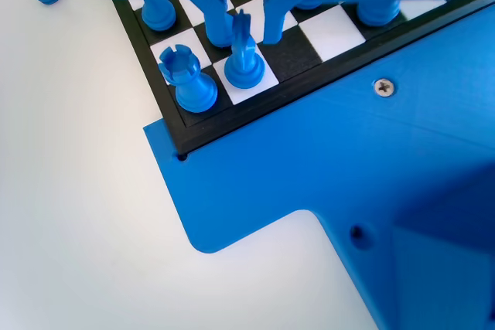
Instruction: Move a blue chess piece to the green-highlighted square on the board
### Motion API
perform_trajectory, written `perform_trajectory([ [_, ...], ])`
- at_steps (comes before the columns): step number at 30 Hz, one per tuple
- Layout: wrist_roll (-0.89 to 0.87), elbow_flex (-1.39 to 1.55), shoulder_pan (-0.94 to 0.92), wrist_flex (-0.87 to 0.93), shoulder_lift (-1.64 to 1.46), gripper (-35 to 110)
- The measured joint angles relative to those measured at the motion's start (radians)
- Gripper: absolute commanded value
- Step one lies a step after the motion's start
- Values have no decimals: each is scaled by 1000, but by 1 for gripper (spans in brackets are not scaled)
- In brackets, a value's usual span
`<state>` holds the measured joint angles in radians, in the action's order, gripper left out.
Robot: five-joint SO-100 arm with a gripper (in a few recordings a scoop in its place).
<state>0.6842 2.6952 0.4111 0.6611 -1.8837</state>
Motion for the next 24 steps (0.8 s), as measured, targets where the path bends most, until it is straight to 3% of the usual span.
perform_trajectory([
  [18,9,15,-2,-43,21,8],
  [24,28,15,-8,-44,21,1],
])
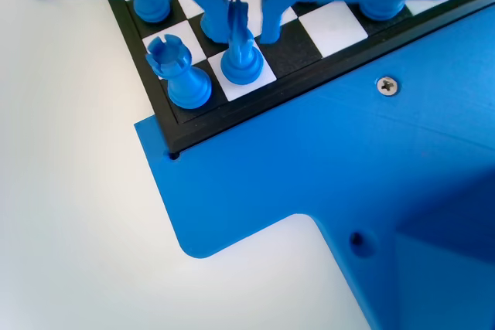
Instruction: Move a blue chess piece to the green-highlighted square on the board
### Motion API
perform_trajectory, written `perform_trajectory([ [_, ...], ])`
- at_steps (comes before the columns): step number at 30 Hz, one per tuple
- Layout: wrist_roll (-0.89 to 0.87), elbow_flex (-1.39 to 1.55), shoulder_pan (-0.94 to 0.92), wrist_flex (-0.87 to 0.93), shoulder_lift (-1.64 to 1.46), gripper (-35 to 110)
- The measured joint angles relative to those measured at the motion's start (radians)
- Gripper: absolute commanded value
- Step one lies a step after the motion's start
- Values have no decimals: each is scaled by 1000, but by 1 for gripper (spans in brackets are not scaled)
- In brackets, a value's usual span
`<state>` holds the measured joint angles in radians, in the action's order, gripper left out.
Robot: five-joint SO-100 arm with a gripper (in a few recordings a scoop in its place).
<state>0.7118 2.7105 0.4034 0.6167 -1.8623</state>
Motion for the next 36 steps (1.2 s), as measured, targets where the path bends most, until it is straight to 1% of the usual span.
perform_trajectory([
  [13,2,-2,-12,21,0,1],
  [17,20,-31,-48,98,-63,1],
  [22,34,-104,-71,241,-173,1],
  [24,34,-149,-106,318,-219,1],
  [28,46,-210,-173,387,-267,1],
  [31,66,-236,-242,399,-270,1],
  [36,84,-250,-295,331,-195,1],
])
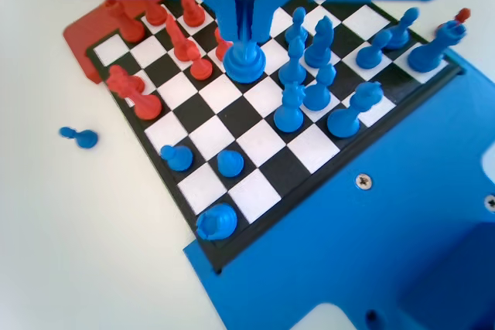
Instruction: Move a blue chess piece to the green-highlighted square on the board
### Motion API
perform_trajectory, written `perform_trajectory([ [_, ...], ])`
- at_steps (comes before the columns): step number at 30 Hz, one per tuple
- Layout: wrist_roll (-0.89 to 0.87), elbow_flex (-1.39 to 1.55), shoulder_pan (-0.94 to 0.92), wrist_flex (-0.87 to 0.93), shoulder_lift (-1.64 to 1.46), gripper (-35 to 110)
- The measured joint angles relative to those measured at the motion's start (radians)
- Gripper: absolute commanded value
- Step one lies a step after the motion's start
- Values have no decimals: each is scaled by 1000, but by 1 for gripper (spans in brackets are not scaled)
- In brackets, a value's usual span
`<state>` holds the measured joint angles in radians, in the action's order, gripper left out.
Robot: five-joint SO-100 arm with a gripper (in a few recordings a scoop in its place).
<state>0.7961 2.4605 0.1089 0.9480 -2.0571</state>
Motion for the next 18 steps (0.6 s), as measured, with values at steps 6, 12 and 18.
perform_trajectory([
  [6,0,-14,-20,-74,147,1],
  [12,0,-37,-6,-140,261,1],
  [18,0,-64,23,-176,344,1],
])
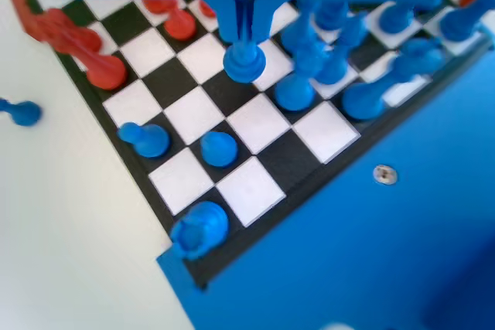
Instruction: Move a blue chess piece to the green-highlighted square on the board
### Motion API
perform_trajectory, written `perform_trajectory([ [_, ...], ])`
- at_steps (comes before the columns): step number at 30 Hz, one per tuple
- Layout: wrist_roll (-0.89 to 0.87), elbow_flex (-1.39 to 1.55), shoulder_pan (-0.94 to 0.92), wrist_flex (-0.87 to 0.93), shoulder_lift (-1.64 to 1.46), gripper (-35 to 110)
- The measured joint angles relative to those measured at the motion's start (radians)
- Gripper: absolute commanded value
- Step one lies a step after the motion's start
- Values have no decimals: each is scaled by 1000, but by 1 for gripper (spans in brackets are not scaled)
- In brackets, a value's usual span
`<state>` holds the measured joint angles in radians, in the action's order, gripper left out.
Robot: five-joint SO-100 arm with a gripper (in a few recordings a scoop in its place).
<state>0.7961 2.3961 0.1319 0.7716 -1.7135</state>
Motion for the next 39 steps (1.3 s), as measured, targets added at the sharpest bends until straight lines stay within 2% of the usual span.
perform_trajectory([
  [12,-2,-18,28,-41,97,1],
  [39,21,-29,35,-84,100,3],
])
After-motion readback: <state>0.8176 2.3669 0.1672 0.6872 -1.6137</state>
